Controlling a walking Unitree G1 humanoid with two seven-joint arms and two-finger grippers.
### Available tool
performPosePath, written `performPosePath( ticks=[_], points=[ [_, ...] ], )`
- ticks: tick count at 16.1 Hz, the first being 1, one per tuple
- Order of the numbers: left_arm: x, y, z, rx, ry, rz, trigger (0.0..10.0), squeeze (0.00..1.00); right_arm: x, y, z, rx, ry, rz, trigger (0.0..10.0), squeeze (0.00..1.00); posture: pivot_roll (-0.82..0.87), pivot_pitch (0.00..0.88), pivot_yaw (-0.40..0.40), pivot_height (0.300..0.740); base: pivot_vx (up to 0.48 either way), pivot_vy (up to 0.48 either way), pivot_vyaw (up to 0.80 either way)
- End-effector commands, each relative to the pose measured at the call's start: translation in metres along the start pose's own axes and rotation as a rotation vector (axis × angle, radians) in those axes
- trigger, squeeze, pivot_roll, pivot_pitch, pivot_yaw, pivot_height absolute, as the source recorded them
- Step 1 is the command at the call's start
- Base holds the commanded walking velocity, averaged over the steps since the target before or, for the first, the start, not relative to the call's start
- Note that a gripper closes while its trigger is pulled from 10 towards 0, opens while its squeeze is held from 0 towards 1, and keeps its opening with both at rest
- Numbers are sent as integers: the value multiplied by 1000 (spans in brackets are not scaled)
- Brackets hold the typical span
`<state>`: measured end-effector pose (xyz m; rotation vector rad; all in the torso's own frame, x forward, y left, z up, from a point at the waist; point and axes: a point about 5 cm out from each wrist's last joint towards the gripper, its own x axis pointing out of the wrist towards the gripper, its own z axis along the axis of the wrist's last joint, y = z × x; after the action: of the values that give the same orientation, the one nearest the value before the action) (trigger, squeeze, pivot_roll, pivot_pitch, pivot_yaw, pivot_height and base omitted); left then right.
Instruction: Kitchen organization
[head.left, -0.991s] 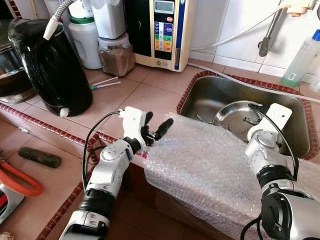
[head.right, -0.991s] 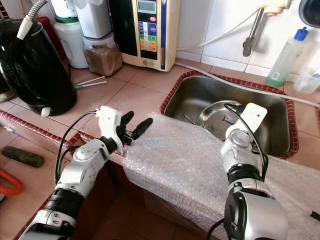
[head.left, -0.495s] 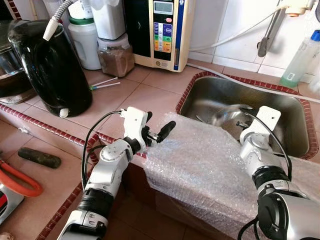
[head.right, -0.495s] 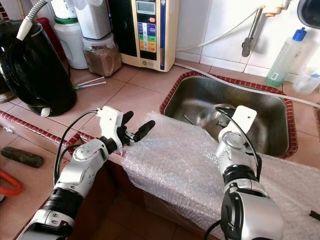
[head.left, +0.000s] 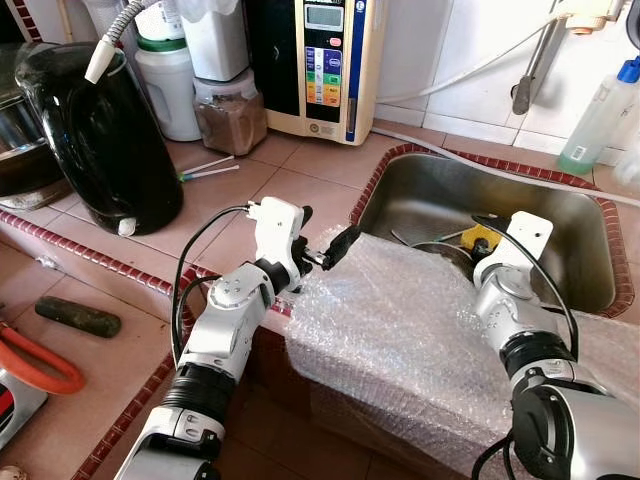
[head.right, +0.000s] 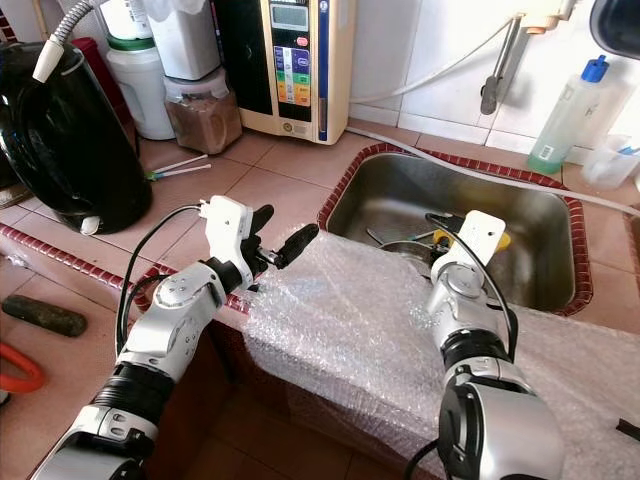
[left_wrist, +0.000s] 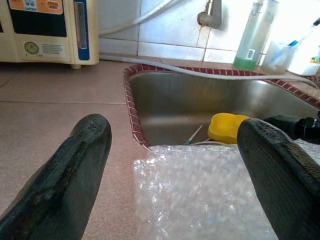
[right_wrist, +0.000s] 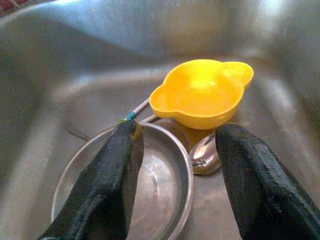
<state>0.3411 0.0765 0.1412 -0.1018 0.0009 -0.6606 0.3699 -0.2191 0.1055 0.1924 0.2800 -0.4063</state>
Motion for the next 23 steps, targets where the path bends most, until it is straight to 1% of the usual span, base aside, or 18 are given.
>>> performPosePath(
  ticks=[1,3,4,5,7,8,9,10,11,12,13,14,17,19,20,21,22,23],
  points=[
    [1,4,6,22,-14,32,10000,1000,-3,9,-10,-17,18,59,10000,1000,65,0,50,740,0,0,0],
    [-3,12,11,19,-54,98,10000,1000,-9,32,13,-113,-160,227,10000,1000,65,0,51,740,0,0,0],
    [-5,16,13,23,-71,135,10000,1000,-12,36,22,-146,-233,256,10000,1000,64,0,51,740,0,0,0],
    [-6,18,15,24,-82,154,10000,1000,-14,37,26,-166,-271,270,10000,1000,64,0,51,740,0,0,0],
    [-9,25,20,40,-111,244,10000,1000,-21,38,39,-213,-402,296,10000,1000,57,0,51,740,0,0,0],
    [-10,26,21,43,-116,267,10000,1000,-23,38,42,-218,-434,300,10000,1000,57,0,51,740,0,0,0],
    [-8,29,11,14,2,362,10000,1000,-28,37,47,-249,-497,322,10000,1000,57,0,53,740,0,0,0],
    [-8,28,8,17,30,387,10000,1000,-31,37,49,-266,-527,334,10000,1000,55,0,53,740,0,0,0],
    [-9,21,12,78,-23,312,10000,1000,-36,34,52,-270,-572,338,10000,1000,51,0,55,740,0,0,0],
    [-12,19,13,88,-37,300,10000,573,-39,30,54,-278,-597,340,10000,1000,48,0,56,740,0,0,0],
    [-14,20,12,71,-38,312,10000,196,-42,28,56,-286,-616,345,10000,1000,47,0,58,740,0,0,0],
    [-21,24,15,81,-53,335,10000,0,-46,22,57,-310,-636,340,10000,1000,41,0,60,740,0,0,0],
    [-40,29,28,119,-85,375,10000,0,-54,5,56,-350,-651,333,10000,1000,41,0,63,740,0,0,0],
    [-51,30,32,149,-92,389,10000,0,-60,-6,54,-367,-642,324,10000,1000,45,0,64,740,0,0,0],
    [-59,31,28,131,-73,422,10000,0,-64,-9,51,-373,-629,323,10000,353,48,0,65,740,0,0,0],
    [-63,31,26,119,-60,433,10000,0,-66,-11,50,-370,-620,319,10000,290,47,0,66,740,0,0,0],
    [-69,29,20,131,-37,427,10000,0,-68,-14,47,-380,-609,316,10000,0,46,0,66,740,0,0,0],
    [-71,29,18,130,-30,432,10000,0,-69,-15,46,-381,-604,312,10000,0,46,0,66,740,0,0,0]
  ],
)
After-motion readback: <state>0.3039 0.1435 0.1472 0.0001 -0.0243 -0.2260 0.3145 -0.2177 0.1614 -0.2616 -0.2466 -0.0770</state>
